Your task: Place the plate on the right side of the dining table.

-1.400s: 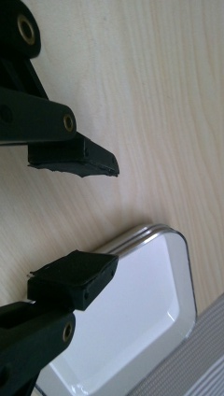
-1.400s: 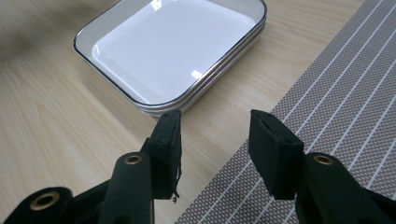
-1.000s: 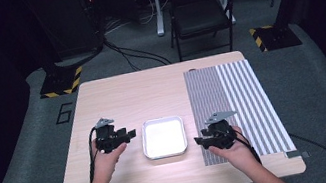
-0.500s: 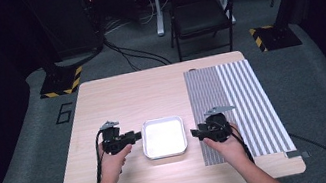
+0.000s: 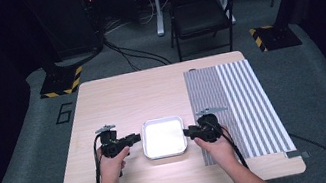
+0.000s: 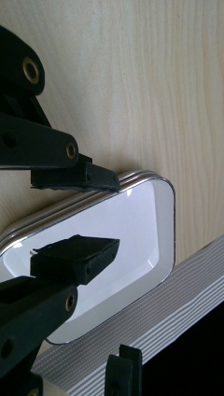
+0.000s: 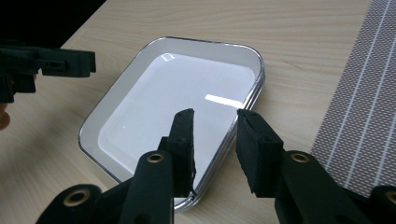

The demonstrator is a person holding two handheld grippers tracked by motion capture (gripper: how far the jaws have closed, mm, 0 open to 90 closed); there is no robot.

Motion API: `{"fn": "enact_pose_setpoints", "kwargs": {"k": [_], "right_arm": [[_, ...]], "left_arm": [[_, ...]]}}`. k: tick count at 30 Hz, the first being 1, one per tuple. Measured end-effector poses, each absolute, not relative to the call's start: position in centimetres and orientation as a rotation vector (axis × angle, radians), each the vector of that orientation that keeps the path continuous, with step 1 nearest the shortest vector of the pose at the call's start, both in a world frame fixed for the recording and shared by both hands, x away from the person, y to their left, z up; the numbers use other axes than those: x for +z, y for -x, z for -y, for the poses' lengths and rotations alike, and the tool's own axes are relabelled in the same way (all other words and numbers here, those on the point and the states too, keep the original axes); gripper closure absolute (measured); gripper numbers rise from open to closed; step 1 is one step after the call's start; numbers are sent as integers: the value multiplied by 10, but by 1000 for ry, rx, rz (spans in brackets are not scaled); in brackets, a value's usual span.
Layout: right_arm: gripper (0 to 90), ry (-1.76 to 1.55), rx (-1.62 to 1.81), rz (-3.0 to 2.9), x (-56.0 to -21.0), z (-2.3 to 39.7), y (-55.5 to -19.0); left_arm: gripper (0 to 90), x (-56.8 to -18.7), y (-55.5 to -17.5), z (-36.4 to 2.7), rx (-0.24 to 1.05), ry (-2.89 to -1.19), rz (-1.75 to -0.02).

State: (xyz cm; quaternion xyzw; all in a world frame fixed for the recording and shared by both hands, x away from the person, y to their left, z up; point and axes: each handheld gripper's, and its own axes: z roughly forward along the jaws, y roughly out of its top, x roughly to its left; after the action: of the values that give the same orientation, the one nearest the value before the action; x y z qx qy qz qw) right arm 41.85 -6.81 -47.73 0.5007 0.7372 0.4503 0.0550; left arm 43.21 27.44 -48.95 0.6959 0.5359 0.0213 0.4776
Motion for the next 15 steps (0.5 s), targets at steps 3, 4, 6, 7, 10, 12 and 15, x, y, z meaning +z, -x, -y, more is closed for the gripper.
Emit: {"fn": "enact_pose_setpoints", "kwargs": {"k": [3,4,6,7,10,12,15], "right_arm": [[688,-1564,1401,-2219,-479,66,-420],[696,-1588,1421,-2205,-480,65,-422],[701,-1598,1441,-2193,-482,65,-424],[706,-1608,1446,-2192,-483,65,-425],[714,-1632,1449,-2193,-485,64,-427],[715,-1639,1451,-2192,-486,64,-427],[715,-1683,1453,-2199,-490,63,-429]], "left_arm": [[662,-492,-433,-274,53,-1707,-1301],[665,-494,-434,-273,48,-1707,-1302],[672,-496,-434,-272,25,-1697,-1315],[679,-496,-434,-273,28,-1705,-1306],[689,-497,-433,-272,16,-1708,-1307],[689,-498,-433,-272,18,-1703,-1310],[683,-499,-433,-272,17,-1689,-1328]]}}
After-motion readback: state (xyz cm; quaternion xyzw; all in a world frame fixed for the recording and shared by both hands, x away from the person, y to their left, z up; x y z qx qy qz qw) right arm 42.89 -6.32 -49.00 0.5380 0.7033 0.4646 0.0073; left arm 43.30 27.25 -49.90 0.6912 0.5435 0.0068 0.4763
